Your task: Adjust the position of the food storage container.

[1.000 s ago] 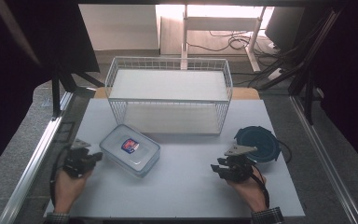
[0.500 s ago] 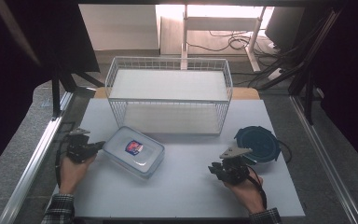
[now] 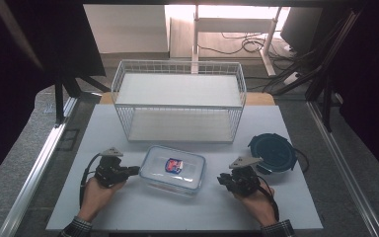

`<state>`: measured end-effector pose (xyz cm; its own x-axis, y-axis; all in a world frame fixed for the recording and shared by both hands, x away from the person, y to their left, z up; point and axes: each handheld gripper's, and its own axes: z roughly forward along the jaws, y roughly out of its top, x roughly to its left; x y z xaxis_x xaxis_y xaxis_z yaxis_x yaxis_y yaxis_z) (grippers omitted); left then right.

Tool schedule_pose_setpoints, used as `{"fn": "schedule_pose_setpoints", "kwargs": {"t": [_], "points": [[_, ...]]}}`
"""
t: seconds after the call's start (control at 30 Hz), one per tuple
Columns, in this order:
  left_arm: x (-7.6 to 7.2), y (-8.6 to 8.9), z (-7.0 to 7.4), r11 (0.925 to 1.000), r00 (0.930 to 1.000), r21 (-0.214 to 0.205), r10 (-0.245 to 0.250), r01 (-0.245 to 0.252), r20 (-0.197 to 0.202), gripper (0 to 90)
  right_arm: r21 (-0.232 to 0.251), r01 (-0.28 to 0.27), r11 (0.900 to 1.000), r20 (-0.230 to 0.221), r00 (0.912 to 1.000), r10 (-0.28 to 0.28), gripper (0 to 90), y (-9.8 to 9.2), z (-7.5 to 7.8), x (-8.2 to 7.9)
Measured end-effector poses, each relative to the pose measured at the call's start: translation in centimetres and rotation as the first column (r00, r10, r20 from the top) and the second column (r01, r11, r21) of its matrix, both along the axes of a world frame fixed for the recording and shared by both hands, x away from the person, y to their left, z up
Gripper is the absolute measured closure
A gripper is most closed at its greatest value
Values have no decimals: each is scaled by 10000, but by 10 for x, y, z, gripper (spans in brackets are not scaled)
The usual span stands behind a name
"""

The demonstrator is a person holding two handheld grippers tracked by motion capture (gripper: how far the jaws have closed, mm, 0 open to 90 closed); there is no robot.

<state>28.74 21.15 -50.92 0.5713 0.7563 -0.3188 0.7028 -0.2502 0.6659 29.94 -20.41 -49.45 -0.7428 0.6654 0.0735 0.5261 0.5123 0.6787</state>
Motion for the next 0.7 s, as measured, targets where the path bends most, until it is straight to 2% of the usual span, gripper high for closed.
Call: {"fn": "schedule_pose_setpoints", "kwargs": {"t": [0.13,0.2,0.23,0.33,0.43,0.53,0.57,0.67,0.7], "points": [[-9,-18,2,9977,9977,107,-671,671,-18,900,-183,2,9998,-166,9999,-5,837,8,-3,0],[-13,-25,3,9968,9971,233,-762,761,38,900,-224,-52,9997,-263,9996,46,855,10,-5,0],[-14,-27,3,9966,9969,264,-784,782,49,900,-435,7,9991,-226,9997,-17,855,11,-6,0],[-16,-30,2,9965,9966,123,-829,829,-6,900,-473,82,9988,-303,9995,-97,863,9,-7,1],[-19,-36,1,9942,9941,-4,-1074,1074,-117,900,-464,76,9989,-385,9992,-94,881,9,-8,2],[-23,-45,-2,9899,9919,641,-1257,1265,-177,900,-617,129,9980,-170,9998,-140,882,10,-8,2],[-23,-46,-3,9898,9916,600,-1283,1292,-187,899,-555,141,9984,-211,9997,-153,880,10,-8,3],[-22,-44,-2,9896,9952,1063,-977,965,66,878,-522,58,9986,-216,9997,-70,880,10,-8,2],[-22,-41,-2,9919,9951,817,-985,976,69,871,-492,-17,9988,-199,9998,8,880,10,-7,1]]}}
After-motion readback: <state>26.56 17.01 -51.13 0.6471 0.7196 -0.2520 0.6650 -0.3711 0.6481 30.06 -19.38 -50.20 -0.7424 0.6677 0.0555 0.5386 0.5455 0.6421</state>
